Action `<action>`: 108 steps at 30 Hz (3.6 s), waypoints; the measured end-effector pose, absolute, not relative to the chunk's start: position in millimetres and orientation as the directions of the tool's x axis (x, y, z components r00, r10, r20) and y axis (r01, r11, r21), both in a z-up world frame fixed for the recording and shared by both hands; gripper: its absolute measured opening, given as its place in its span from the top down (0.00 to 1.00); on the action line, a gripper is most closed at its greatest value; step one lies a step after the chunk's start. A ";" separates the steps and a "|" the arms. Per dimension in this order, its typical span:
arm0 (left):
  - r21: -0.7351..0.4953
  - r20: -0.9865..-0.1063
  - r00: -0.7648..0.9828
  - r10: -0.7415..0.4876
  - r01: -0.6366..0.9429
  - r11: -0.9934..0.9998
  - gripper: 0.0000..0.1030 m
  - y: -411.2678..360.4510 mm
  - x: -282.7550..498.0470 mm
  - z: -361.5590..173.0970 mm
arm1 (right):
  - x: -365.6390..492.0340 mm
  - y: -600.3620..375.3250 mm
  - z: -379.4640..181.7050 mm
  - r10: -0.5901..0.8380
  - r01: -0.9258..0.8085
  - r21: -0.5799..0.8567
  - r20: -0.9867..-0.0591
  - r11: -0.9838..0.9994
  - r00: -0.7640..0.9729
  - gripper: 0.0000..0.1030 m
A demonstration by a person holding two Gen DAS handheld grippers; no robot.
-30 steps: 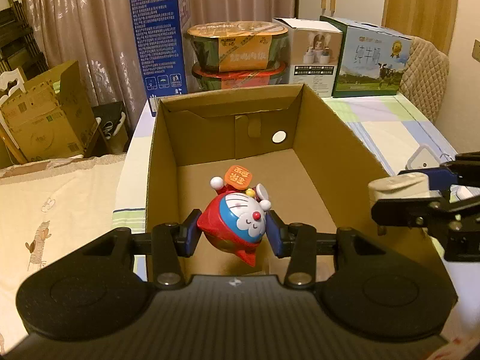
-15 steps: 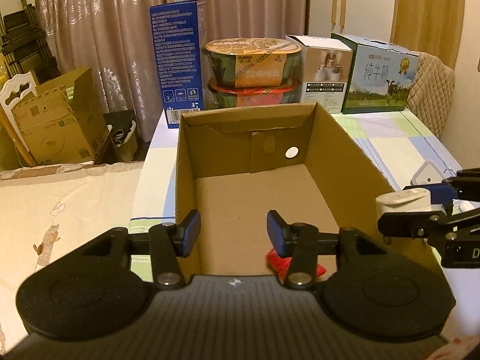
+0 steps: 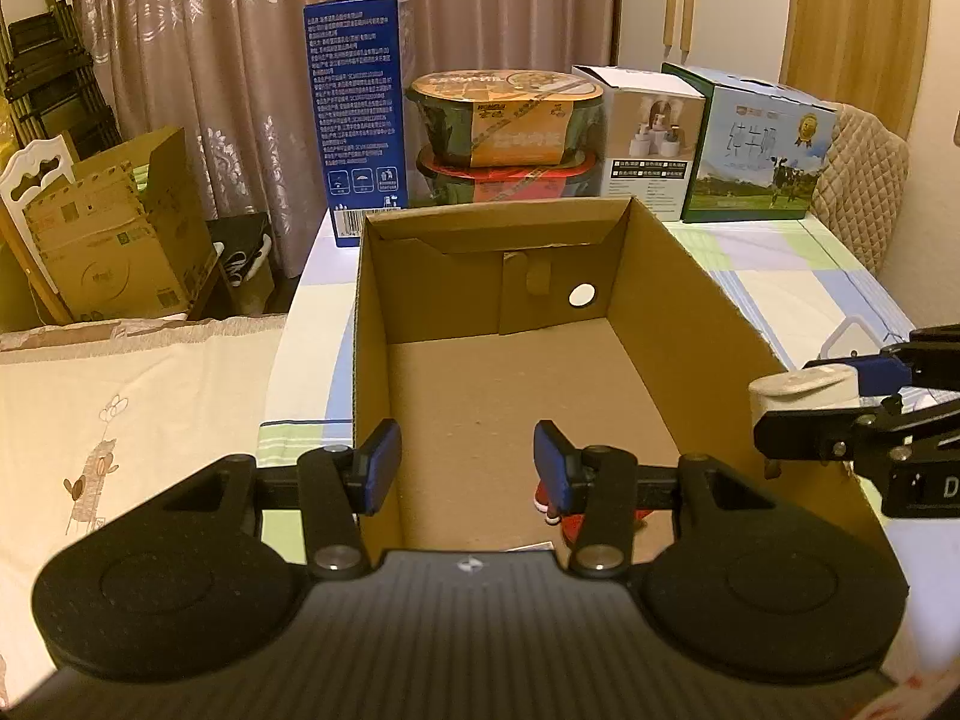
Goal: Organize rigid objects
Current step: 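Lower the white plug adapter into the box and open the right gripper, then move both tools back over the table toward the remaining objects, then move the right gripper over the white power bank and close on it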
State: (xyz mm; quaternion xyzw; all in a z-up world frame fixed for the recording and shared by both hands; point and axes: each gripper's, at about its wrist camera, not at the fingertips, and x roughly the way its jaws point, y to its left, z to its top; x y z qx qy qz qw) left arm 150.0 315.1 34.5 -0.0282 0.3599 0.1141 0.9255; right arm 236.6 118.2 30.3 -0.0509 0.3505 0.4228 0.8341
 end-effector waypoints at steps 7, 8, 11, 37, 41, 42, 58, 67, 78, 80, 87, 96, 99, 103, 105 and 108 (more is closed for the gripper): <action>0.027 -0.669 0.718 0.190 -0.232 0.972 0.56 315.0 149.3 35.3 | 236.8 118.6 29.4 0.674 -0.746 0.214 -0.627 0.631 0.391 0.54; 0.027 -0.669 0.718 0.190 -0.232 0.972 0.56 315.1 149.3 35.4 | 237.0 118.3 29.2 0.677 -0.747 0.217 -0.625 0.629 0.389 0.54; 0.023 -0.670 0.718 0.190 -0.236 0.972 0.53 315.9 148.1 35.7 | 237.8 117.6 28.8 0.687 -0.748 0.230 -0.619 0.623 0.382 0.54; 0.014 -0.635 0.749 0.190 -0.235 0.972 0.46 285.8 117.1 73.6 | 214.2 72.5 70.0 0.690 -0.732 0.221 -0.580 0.645 0.433 0.53; 0.011 -0.627 0.757 0.183 -0.226 0.974 0.40 273.4 109.8 83.9 | 207.4 55.2 80.3 0.683 -0.728 0.203 -0.572 0.654 0.454 0.53; 0.011 -0.625 0.760 0.181 -0.223 0.975 0.39 269.8 108.1 86.9 | 206.4 50.1 82.7 0.682 -0.728 0.198 -0.569 0.657 0.461 0.53; -0.009 -0.544 0.835 0.085 -0.107 0.994 0.08 181.7 96.3 130.0 | 191.1 -90.2 112.7 0.567 -0.577 0.151 -0.492 0.803 0.660 0.39; -0.032 -0.501 0.866 0.002 -0.021 0.999 0.01 116.9 103.9 138.9 | 174.6 -171.9 109.8 0.476 -0.468 0.141 -0.462 0.872 0.748 0.21; -0.039 -0.522 0.851 -0.056 0.042 0.998 0.01 51.1 125.2 89.3 | 170.4 -241.5 61.4 0.377 -0.333 0.181 -0.521 0.925 0.766 0.18; -0.032 -0.535 0.843 -0.060 0.050 0.998 0.01 41.7 129.4 77.2 | 172.2 -248.4 51.3 0.368 -0.318 0.187 -0.536 0.929 0.760 0.18; -0.024 -0.559 0.826 -0.072 0.070 0.997 0.01 21.4 149.2 38.3 | 187.1 -267.2 16.7 0.345 -0.279 0.203 -0.551 0.939 0.760 0.18; -0.006 -0.591 0.804 -0.062 0.072 0.997 0.01 10.0 181.7 -11.5 | 227.0 -256.8 -28.0 0.364 -0.304 0.206 -0.623 0.930 0.693 0.18; 0.001 -0.594 0.802 -0.063 0.079 0.997 0.01 10.5 194.0 -22.2 | 240.8 -248.8 -35.9 0.382 -0.345 0.188 -0.633 0.920 0.673 0.19; 0.011 -0.597 0.800 -0.053 0.074 0.997 0.01 14.2 207.8 -34.8 | 262.8 -237.0 -48.5 0.401 -0.410 0.145 -0.643 0.901 0.653 0.21; 0.000 -0.609 0.791 -0.059 0.074 0.997 0.01 17.3 215.3 -40.7 | 272.7 -234.3 -54.0 0.417 -0.426 0.155 -0.647 0.891 0.638 0.22; 0.012 -0.614 0.787 -0.059 0.084 0.996 0.01 17.2 223.2 -46.4 | 285.0 -231.4 -61.0 0.403 -0.430 0.131 -0.659 0.893 0.636 0.25</action>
